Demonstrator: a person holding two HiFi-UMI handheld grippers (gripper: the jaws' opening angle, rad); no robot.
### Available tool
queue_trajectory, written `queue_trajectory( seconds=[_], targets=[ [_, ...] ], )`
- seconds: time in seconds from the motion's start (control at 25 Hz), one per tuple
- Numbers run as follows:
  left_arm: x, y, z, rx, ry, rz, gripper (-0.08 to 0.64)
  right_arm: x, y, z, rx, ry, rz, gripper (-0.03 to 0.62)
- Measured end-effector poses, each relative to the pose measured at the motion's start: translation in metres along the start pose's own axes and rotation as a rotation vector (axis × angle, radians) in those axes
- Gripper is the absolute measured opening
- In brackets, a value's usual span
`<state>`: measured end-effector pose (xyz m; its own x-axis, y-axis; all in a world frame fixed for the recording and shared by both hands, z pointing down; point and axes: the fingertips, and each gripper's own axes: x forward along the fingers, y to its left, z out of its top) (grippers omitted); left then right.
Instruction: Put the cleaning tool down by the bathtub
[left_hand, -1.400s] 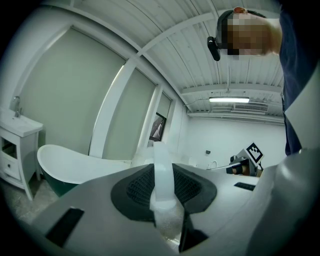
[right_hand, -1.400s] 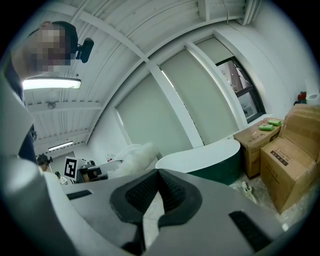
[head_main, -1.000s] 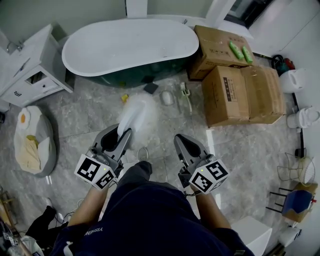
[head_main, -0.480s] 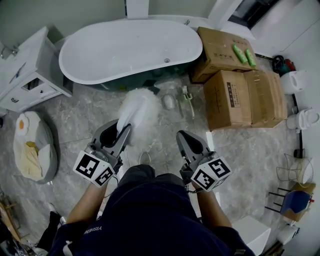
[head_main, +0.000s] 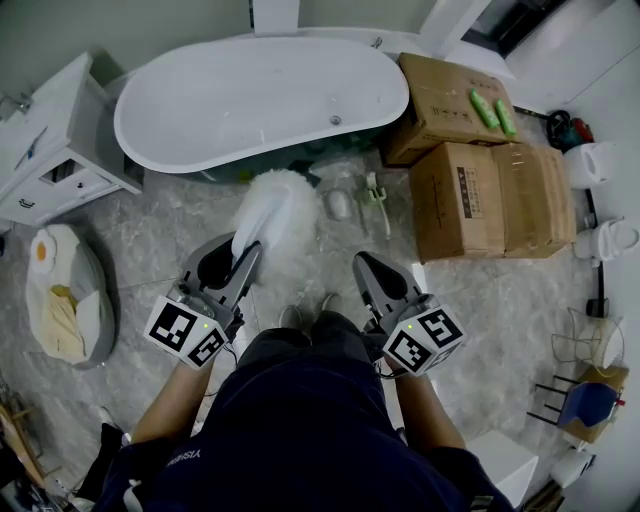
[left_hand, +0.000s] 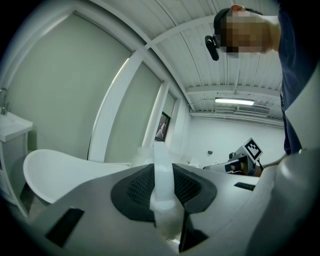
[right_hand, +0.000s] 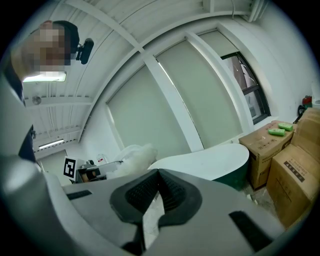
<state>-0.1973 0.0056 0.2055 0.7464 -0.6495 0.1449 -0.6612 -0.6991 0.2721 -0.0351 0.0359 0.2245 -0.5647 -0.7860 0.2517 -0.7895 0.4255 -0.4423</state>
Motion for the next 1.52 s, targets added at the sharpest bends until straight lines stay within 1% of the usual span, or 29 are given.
queue_trajectory(
  seconds=[0.36,0.56,0.88,1.24,1.52],
  targets=[
    [0.031,0.015,0.002,-0.002,0.011,0.015,0.110,0.019,-0.030,0.015,0.004,0.007,0.005,0.005],
    [0.059,0.025,0.003,-0.006,0.023,0.038,0.110,0.034,-0.057,0.026,0.010,0.013,0.017,0.005],
    [0.119,0.031,0.004,-0.014,0.045,0.087,0.110,0.054,-0.116,0.050,0.026,0.035,0.050,0.005],
    [0.188,0.042,0.003,-0.021,0.088,0.156,0.110,0.081,-0.188,0.077,0.049,0.076,0.099,0.005],
    [0.237,0.057,-0.009,-0.028,0.138,0.195,0.110,0.109,-0.238,0.085,0.055,0.114,0.119,0.005]
  ],
)
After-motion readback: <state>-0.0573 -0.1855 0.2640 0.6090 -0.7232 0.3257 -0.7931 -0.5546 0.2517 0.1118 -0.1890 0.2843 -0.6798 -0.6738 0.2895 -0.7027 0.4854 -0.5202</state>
